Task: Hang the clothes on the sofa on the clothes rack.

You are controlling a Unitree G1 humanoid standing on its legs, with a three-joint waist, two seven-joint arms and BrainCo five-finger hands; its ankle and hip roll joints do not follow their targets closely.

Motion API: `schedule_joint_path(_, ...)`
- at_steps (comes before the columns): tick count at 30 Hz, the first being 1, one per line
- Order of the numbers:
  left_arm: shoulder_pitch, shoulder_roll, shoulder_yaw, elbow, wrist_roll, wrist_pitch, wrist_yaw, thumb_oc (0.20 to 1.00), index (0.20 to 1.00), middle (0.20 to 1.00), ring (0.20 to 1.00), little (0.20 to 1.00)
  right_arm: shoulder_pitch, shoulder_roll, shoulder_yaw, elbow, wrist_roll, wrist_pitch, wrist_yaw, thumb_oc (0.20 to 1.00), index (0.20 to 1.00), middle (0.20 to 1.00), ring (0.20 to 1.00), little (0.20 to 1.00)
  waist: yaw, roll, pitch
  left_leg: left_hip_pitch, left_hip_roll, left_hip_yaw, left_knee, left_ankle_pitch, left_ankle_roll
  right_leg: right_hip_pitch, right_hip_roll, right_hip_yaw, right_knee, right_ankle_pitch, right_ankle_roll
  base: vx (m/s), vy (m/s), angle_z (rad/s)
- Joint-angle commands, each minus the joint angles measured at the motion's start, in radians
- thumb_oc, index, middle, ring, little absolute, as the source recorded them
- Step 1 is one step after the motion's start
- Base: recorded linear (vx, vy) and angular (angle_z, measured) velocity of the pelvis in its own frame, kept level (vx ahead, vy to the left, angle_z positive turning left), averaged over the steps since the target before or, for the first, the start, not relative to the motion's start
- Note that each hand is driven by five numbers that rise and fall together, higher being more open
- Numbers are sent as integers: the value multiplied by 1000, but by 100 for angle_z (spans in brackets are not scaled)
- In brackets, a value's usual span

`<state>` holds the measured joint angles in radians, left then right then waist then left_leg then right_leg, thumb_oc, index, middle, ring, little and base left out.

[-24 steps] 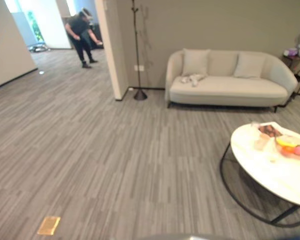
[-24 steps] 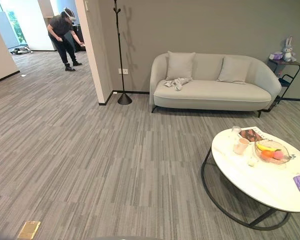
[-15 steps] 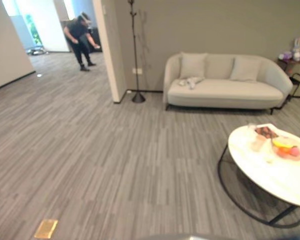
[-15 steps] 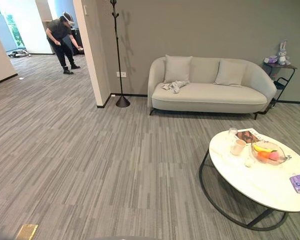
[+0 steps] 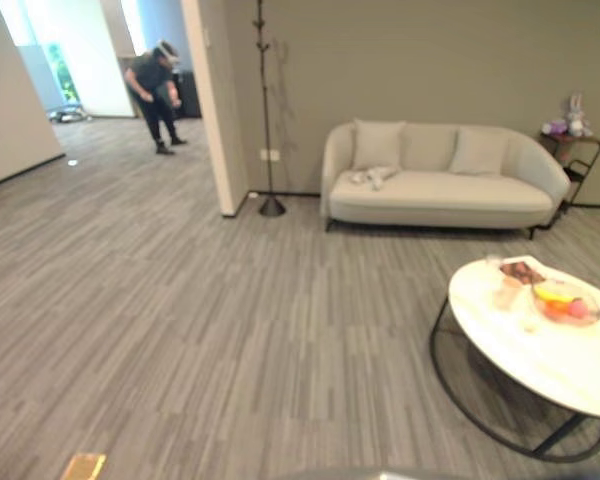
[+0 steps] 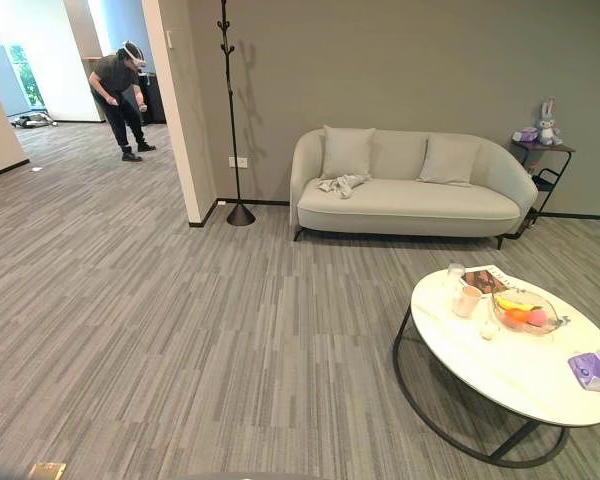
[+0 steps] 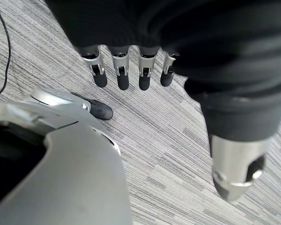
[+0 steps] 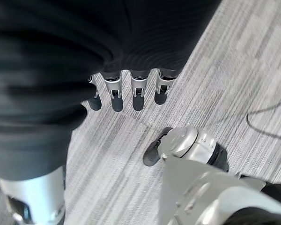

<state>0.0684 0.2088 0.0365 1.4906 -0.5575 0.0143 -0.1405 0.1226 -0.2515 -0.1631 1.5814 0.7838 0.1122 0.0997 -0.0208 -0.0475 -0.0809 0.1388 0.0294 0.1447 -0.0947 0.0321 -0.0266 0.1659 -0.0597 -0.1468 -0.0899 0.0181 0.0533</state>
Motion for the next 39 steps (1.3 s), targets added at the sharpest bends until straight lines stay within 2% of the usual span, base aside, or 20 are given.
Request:
schedule_joint_path(1, -70, -45, 6, 19, 72, -28, -3, 1000, 1000, 1000, 1000, 1000, -101, 24, 17, 57, -40, -26, 5, 1000, 1000, 1000, 1000, 1000, -15, 26, 59, -8, -10, -53, 10, -39, 13, -39, -12, 1, 13, -12, 34, 0, 0, 0)
schedule_joint_path(21, -83, -45, -41, 6, 118, -26, -5, 1000, 1000, 1000, 1000, 1000, -107, 37, 70, 28, -76, -27, 20, 1000, 1000, 1000, 1000, 1000, -17, 24, 90, -1, 3, -54, 8, -41, 6, -38, -3, 5, 19, -24, 29, 9, -15, 0)
schedule_joint_path(24, -96, -39, -50, 5, 118, -22, 0, 1000, 1000, 1000, 1000, 1000, -120, 40, 76, 15, -63, -28, 20, 1000, 1000, 1000, 1000, 1000, -24, 26, 120, -14, 18, -48, 36, -46, 5, -75, 1, 18, 93, -52, 16, -52, -101, -2)
schedule_joint_path(25, -105, -30, -48, 3, 98, -23, 5, 1000, 1000, 1000, 1000, 1000, -132, 42, 82, 9, -49, -32, 20, 1000, 1000, 1000, 1000, 1000, -30, 22, 147, -59, 31, -44, 128, -76, 4, -117, 4, 31, 162, -77, 0, -67, -123, -4)
schedule_joint_path(27, -109, -25, -43, 2, 74, -21, 6, 1000, 1000, 1000, 1000, 1000, -138, 42, 91, 2, -46, -38, 21, 1000, 1000, 1000, 1000, 1000, -26, 9, 170, -124, 41, -25, 294, -102, -8, -121, 13, 52, 190, -100, -24, -38, -202, -5)
schedule_joint_path(28, -113, -20, -38, -4, 62, -19, 3, 1000, 1000, 1000, 1000, 1000, -139, 40, 89, 1, -40, -43, 20, 1000, 1000, 1000, 1000, 1000, -13, 2, 194, -199, 65, -20, 456, -75, -15, -112, 26, 59, 198, -107, -42, 35, -250, -18)
schedule_joint_path(29, -116, -14, -31, -12, 53, -20, 8, 1000, 1000, 1000, 1000, 1000, -139, 37, 83, 3, -41, -44, 15, 1000, 1000, 1000, 1000, 1000, -3, 0, 205, -265, 82, -28, 578, -15, -14, -101, 41, 62, 188, -107, -59, 35, -185, -43)
schedule_joint_path(30, -116, -14, -31, -12, 53, -20, 8, 1000, 1000, 1000, 1000, 1000, -139, 37, 83, 3, -41, -44, 15, 1000, 1000, 1000, 1000, 1000, -4, 0, 204, -267, 82, -28, 579, -14, -14, -103, 41, 62, 188, -107, -59, 129, -176, -61)
schedule_joint_path(31, -116, -7, -18, -29, 25, -24, 19, 1000, 1000, 1000, 1000, 1000, -131, 24, 77, 5, -51, -44, 10, 1000, 1000, 1000, 1000, 1000, 10, -10, 228, -384, 65, -61, 762, 57, 9, -83, 52, 75, 179, -113, -82, 182, -109, -85)
schedule_joint_path(32, -112, 0, -5, -31, 14, -23, 20, 1000, 1000, 1000, 1000, 1000, -121, 16, 70, 8, -52, -41, 9, 1000, 1000, 1000, 1000, 1000, 21, -12, 239, -438, 47, -65, 790, 48, 18, -61, 53, 89, 171, -124, -82, 283, -73, -66)
schedule_joint_path(34, -107, 4, 9, -26, 0, -22, 21, 1000, 1000, 1000, 1000, 1000, -116, 13, 68, 7, -50, -39, 11, 1000, 1000, 1000, 1000, 1000, 32, -9, 234, -472, 28, -63, 743, 44, 19, -49, 53, 108, 163, -133, -74, 270, 74, -52)
schedule_joint_path(35, -89, 10, 32, -23, -24, -20, 18, 1000, 1000, 1000, 1000, 1000, -105, 6, 72, -7, -45, -40, 19, 1000, 1000, 1000, 1000, 1000, 59, 3, 222, -502, 11, -77, 589, 58, 11, -18, 56, 142, 144, -156, -65, 360, 119, -54)
schedule_joint_path(36, -80, 17, 46, -17, -32, -24, 21, 1000, 1000, 1000, 1000, 1000, -100, 2, 76, -17, -37, -46, 17, 1000, 1000, 1000, 1000, 1000, 70, 8, 222, -518, 4, -90, 515, 68, 5, -12, 58, 150, 145, -175, -63, 529, 158, -93)
schedule_joint_path(37, -73, 22, 54, -7, -41, -27, 24, 1000, 1000, 1000, 1000, 1000, -101, 3, 96, -34, -39, -53, 18, 1000, 1000, 1000, 1000, 1000, 89, 22, 235, -541, 4, -115, 389, 128, -12, 7, 72, 160, 150, -200, -65, 427, 98, -78)
schedule_joint_path(39, -62, 38, 62, 17, -41, -29, 32, 1000, 1000, 1000, 1000, 1000, -119, -4, 150, -80, -72, -67, 21, 1000, 1000, 1000, 1000, 1000, 128, 41, 252, -590, 8, -160, 208, 156, -32, 45, 95, 181, 160, -250, -71, 532, 97, -41)
